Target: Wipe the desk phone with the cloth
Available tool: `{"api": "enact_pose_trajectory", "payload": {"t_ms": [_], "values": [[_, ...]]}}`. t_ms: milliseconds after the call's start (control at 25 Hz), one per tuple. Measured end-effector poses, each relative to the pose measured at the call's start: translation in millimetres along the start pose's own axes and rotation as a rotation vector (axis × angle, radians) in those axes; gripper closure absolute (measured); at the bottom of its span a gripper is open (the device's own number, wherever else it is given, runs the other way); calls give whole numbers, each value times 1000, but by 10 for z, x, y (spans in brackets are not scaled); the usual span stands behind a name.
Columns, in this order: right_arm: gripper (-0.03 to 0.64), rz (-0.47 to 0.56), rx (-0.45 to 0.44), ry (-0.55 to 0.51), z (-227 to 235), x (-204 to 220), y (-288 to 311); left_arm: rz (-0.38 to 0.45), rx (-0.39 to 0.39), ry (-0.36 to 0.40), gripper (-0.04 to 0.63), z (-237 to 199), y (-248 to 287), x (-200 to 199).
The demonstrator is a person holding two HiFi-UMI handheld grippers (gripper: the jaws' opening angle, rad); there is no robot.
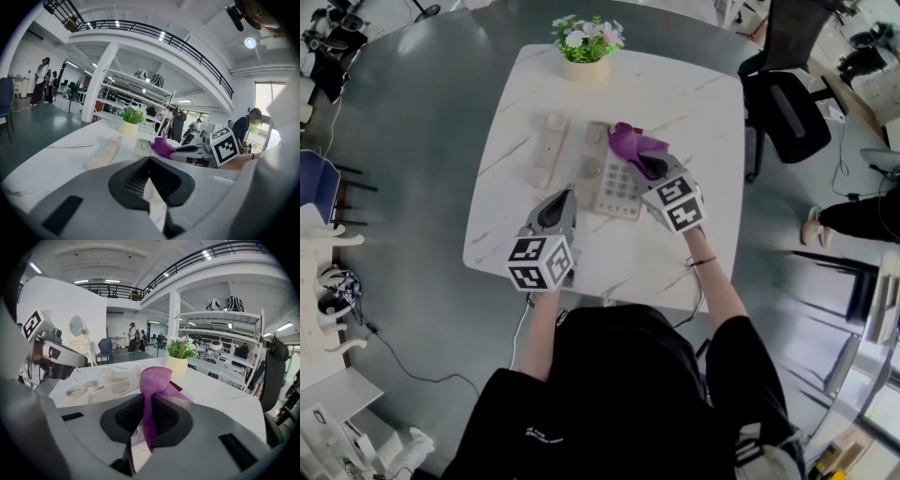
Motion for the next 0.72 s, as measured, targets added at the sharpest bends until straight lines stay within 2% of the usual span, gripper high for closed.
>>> {"api": "enact_pose_trajectory", "payload": {"t_ms": [720], "values": [[583, 2, -27, 21, -195, 105, -104, 13, 5, 6, 597, 37, -47, -35]]}}
Point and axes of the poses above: the fingertips, and each gripper's own axes: y forward along the fingers, z to its right, x out of its underside, the point moved 3 cm from there along -y, backward along the fingers, and after that the axes turned 1 degree about z, right-handed, at the moved point
